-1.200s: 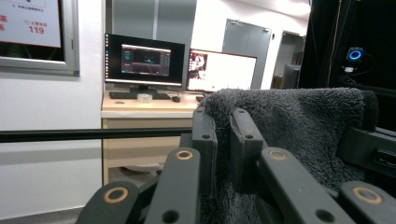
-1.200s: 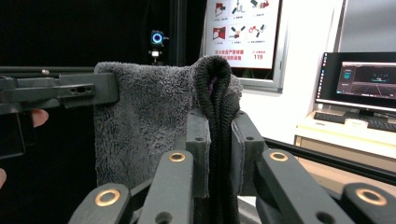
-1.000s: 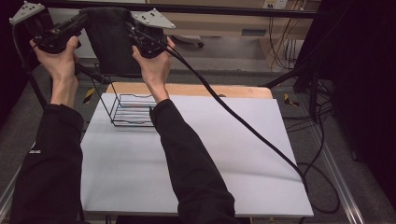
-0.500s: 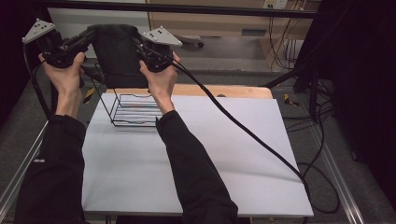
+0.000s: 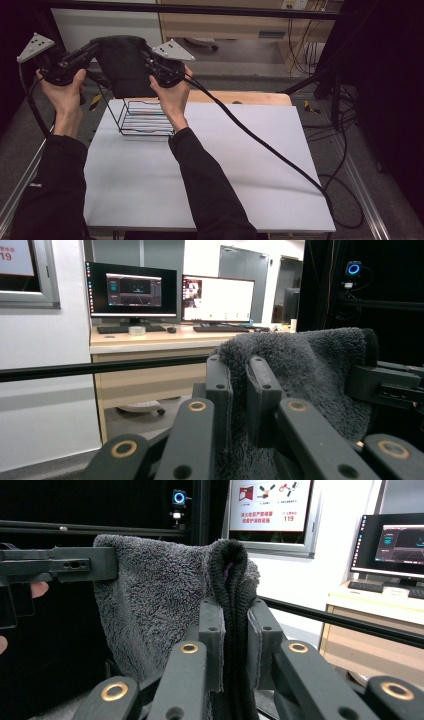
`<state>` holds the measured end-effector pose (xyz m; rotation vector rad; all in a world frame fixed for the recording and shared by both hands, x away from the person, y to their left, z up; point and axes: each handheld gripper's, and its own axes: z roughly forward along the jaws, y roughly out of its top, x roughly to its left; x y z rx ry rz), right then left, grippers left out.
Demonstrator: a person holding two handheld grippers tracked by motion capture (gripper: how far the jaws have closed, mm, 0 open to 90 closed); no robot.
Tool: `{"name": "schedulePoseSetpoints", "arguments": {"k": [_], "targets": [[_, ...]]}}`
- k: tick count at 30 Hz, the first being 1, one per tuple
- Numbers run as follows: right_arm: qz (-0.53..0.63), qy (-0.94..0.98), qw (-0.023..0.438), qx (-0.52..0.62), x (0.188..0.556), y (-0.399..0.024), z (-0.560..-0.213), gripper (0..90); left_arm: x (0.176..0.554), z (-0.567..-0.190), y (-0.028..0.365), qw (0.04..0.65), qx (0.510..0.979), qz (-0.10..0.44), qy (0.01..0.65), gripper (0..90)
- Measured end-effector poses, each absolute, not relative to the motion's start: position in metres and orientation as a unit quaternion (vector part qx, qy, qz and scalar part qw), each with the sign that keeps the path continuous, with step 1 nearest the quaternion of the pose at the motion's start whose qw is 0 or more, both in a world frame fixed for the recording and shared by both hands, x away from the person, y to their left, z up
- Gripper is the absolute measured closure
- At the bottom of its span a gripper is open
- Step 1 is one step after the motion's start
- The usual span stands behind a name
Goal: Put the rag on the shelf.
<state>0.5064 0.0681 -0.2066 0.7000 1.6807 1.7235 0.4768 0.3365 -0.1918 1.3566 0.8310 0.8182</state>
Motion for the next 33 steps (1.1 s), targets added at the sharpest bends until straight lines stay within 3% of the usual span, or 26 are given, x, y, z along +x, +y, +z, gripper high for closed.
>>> {"name": "schedulePoseSetpoints", "arguments": {"k": [33], "targets": [[0.634, 0.667, 0.303, 0.246, 0.488, 0.069, -0.230, 80.2, 0.452, -0.225, 0.343, 0.598, 0.619, 0.364, 0.356, 81.8]]}}
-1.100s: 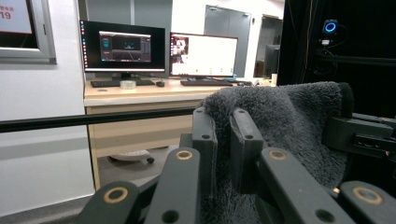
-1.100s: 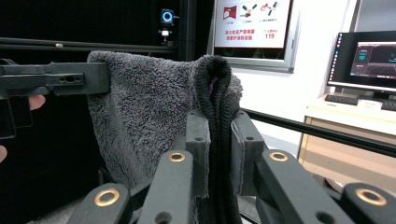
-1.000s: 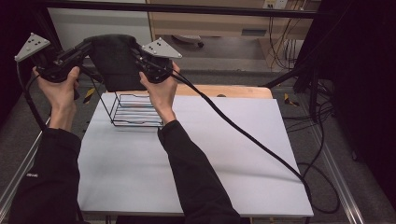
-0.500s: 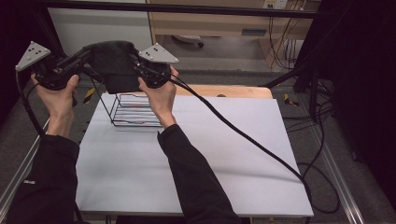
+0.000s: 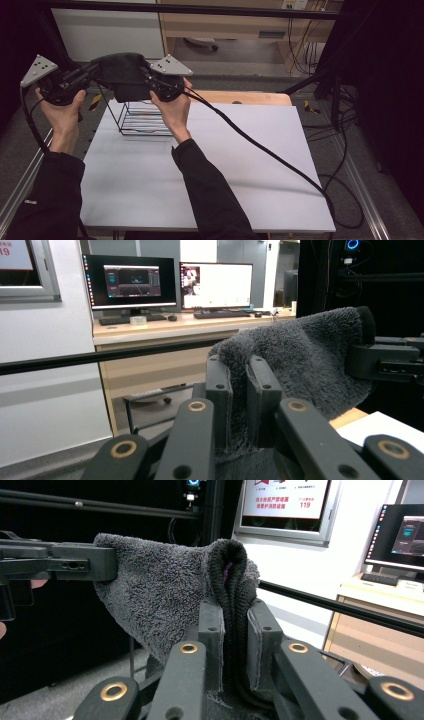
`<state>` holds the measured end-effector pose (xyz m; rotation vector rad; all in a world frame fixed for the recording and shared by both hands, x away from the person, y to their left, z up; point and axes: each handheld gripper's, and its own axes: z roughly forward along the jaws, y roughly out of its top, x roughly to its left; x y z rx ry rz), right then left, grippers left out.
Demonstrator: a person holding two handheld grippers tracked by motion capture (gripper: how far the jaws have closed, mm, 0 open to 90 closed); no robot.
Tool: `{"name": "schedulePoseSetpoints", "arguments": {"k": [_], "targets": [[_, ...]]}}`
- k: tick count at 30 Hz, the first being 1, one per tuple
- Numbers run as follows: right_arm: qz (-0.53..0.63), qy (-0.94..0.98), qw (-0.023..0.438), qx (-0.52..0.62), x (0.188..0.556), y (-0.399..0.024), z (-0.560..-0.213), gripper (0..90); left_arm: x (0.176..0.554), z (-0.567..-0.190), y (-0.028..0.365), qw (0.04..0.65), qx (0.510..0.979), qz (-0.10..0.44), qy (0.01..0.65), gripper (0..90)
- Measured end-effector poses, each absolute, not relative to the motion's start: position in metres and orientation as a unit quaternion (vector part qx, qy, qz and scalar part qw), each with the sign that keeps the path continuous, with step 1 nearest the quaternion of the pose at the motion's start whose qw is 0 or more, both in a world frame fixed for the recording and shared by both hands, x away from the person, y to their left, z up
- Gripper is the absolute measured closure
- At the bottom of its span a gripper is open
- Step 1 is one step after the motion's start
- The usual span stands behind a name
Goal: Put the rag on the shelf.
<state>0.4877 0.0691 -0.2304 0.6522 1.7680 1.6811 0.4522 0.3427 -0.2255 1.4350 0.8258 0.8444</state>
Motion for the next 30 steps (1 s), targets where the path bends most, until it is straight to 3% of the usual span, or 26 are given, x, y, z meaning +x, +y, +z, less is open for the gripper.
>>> {"name": "schedulePoseSetpoints", "arguments": {"k": [16, 30], "targets": [[0.610, 0.701, 0.266, 0.257, 0.477, 0.067, -0.243, 76.8, 0.439, -0.249, 0.346, 0.577, 0.645, 0.336, 0.371, 78.8], [0.569, 0.737, 0.250, 0.264, 0.466, 0.063, -0.243, 61.7, 0.428, -0.263, 0.344, 0.523, 0.685, 0.327, 0.388, 72.6]]}}
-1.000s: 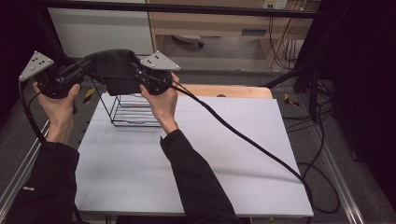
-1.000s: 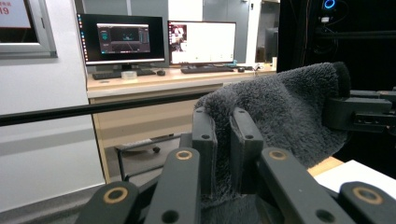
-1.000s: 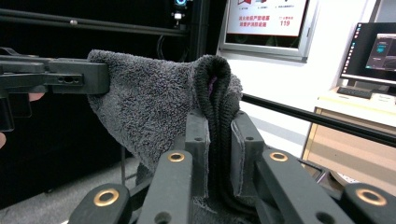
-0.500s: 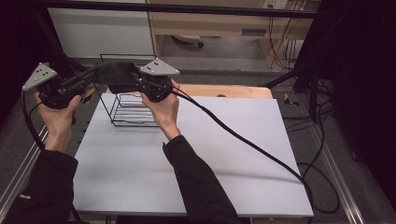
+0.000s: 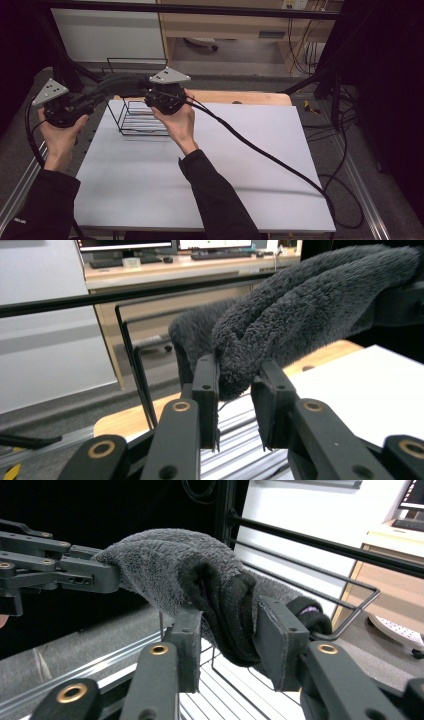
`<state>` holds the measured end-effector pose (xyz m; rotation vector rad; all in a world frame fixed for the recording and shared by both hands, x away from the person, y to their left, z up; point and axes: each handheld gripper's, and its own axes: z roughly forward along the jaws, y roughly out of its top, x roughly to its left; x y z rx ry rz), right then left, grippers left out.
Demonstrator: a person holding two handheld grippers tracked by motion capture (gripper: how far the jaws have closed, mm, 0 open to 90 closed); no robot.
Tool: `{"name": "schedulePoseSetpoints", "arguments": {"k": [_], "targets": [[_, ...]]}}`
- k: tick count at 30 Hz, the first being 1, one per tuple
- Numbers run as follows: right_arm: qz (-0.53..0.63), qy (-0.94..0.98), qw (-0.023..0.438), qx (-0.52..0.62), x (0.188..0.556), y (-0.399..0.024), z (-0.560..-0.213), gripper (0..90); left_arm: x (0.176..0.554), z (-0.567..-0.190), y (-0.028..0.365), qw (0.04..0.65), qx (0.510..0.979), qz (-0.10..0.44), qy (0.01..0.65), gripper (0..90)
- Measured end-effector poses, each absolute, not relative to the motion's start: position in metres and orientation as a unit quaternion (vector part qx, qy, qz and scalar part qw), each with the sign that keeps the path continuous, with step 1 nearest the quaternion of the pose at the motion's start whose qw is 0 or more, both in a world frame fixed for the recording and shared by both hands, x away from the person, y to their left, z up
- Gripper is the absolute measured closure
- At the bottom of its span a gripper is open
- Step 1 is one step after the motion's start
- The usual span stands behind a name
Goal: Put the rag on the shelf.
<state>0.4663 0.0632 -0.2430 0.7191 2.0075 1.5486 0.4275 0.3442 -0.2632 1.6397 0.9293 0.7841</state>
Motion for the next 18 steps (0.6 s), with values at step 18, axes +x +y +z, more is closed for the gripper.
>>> {"name": "schedulePoseSetpoints", "arguments": {"k": [18], "targets": [[0.537, 0.761, 0.215, 0.293, 0.460, 0.053, -0.261, 60.7, 0.431, -0.289, 0.340, 0.482, 0.712, 0.314, 0.403, 67.0]]}}
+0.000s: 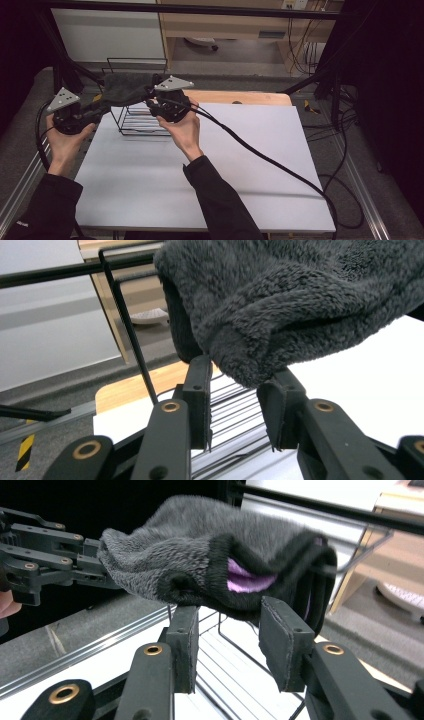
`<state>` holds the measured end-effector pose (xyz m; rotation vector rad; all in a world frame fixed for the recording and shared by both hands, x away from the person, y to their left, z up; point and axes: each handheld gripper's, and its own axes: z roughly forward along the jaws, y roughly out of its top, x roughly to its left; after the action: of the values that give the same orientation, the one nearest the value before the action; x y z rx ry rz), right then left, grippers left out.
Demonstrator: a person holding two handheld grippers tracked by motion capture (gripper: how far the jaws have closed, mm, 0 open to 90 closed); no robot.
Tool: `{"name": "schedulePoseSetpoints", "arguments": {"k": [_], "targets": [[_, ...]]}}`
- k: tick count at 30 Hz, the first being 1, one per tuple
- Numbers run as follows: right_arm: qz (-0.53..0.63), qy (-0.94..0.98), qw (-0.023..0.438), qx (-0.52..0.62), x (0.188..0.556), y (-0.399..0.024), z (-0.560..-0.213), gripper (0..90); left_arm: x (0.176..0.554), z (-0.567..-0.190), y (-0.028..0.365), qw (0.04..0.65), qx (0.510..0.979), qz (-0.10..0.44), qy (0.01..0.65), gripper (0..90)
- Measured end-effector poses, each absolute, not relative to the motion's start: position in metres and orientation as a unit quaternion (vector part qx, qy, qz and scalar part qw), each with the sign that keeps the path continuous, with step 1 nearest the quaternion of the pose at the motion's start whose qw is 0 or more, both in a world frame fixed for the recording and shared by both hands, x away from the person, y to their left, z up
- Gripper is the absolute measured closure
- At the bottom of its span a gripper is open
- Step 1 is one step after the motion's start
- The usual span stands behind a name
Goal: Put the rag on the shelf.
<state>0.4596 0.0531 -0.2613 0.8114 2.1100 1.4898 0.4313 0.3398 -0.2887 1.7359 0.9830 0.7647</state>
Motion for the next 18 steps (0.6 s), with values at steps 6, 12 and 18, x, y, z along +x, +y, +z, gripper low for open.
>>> {"name": "schedulePoseSetpoints", "arguments": {"k": [6, 12, 18], "targets": [[0.536, 0.761, 0.200, 0.306, 0.466, 0.051, -0.279, 58.8, 0.435, -0.299, 0.339, 0.474, 0.714, 0.306, 0.415, 62.6], [0.529, 0.760, 0.208, 0.314, 0.477, 0.051, -0.294, 51.8, 0.443, -0.308, 0.336, 0.459, 0.713, 0.295, 0.439, 50.9], [0.525, 0.760, 0.211, 0.321, 0.487, 0.048, -0.309, 42.3, 0.451, -0.317, 0.334, 0.450, 0.715, 0.278, 0.457, 38.1]]}}
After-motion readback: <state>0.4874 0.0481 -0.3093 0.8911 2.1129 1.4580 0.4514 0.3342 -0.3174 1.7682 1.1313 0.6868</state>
